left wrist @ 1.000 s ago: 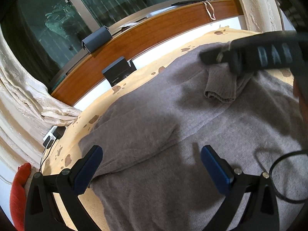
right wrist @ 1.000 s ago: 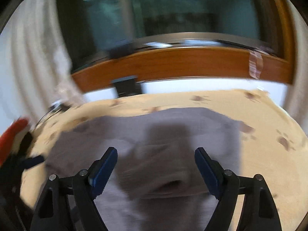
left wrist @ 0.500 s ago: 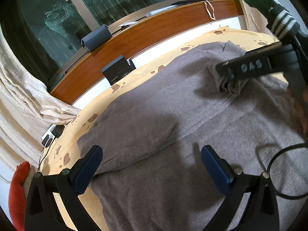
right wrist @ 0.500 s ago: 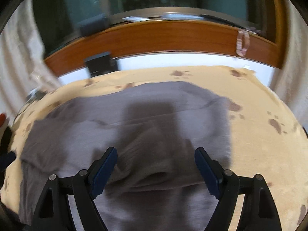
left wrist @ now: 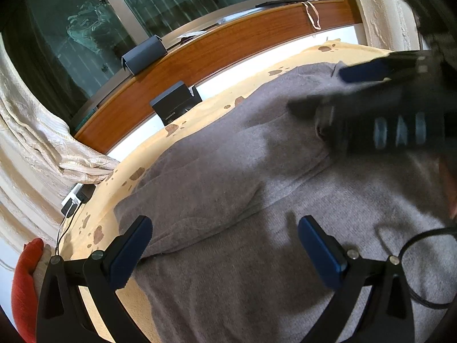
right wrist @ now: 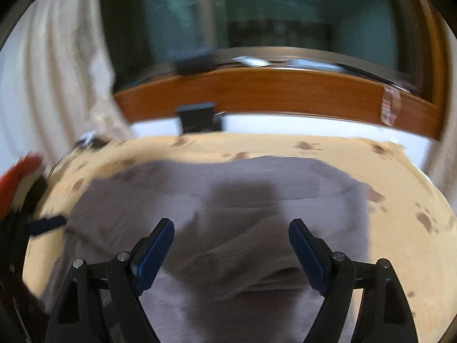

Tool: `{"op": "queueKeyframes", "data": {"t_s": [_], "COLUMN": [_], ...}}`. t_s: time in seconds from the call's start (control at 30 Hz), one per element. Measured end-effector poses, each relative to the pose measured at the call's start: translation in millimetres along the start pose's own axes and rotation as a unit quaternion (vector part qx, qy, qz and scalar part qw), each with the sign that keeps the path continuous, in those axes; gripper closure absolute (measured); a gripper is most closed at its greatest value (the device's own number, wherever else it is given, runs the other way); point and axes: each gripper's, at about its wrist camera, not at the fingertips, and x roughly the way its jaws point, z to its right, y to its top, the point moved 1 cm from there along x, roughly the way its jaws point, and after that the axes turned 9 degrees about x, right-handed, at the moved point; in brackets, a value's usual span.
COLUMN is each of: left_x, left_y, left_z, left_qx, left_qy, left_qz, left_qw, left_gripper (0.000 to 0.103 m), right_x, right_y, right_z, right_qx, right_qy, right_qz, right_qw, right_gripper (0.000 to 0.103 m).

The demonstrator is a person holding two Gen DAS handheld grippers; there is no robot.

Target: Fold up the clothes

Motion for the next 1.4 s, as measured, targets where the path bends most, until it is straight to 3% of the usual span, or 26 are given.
{"op": "queueKeyframes", "data": {"t_s": [0.13,0.4,0.73,0.87,0.97,1.1,1.17,1.2,1.33,1.4], "left_x": [0,-2,-3,0,5,14,19,21,28,32], "left_y": [-1,-5,-9,-12,-19,-39,-50,-52,-56,-55], "left_z": [-3,-10,-13,-31,-58,-104,-121,-124,-126,-124], "left_qx": [-0.006,-0.022,-0.025,-0.058,-0.115,-0.228,-0.270,-0.279,-0.283,-0.279], "left_qy": [-0.002,-0.003,0.000,-0.020,-0.053,-0.105,-0.117,-0.115,-0.106,-0.111], "left_qz": [0.001,0.004,0.005,0.000,-0.007,-0.012,-0.019,-0.023,-0.031,-0.037], "left_qw": [1.0000,0.9998,0.9997,0.9981,0.9918,0.9680,0.9554,0.9532,0.9528,0.9532], "left_gripper": [0.001,0.001,0.001,0.001,0.001,0.001,0.001,0.001,0.001,0.001], "right_x": [10,19,8,2,-4,-12,-15,-16,-18,-12], "right_y": [-3,-2,2,6,10,14,15,15,16,15], "right_z": [-14,25,44,59,71,86,89,86,61,39], "right_qx": [-0.034,0.044,0.055,0.073,0.092,0.118,0.126,0.125,0.089,0.043], "right_qy": [-0.013,-0.061,-0.127,-0.155,-0.165,-0.170,-0.163,-0.148,-0.063,-0.025], "right_qz": [-0.025,-0.061,-0.040,-0.024,-0.013,0.001,0.009,0.014,0.023,0.005], "right_qw": [0.999,0.995,0.990,0.985,0.982,0.978,0.978,0.981,0.994,0.999], "right_gripper": [0.018,0.019,0.019,0.018,0.018,0.018,0.018,0.018,0.018,0.018]}}
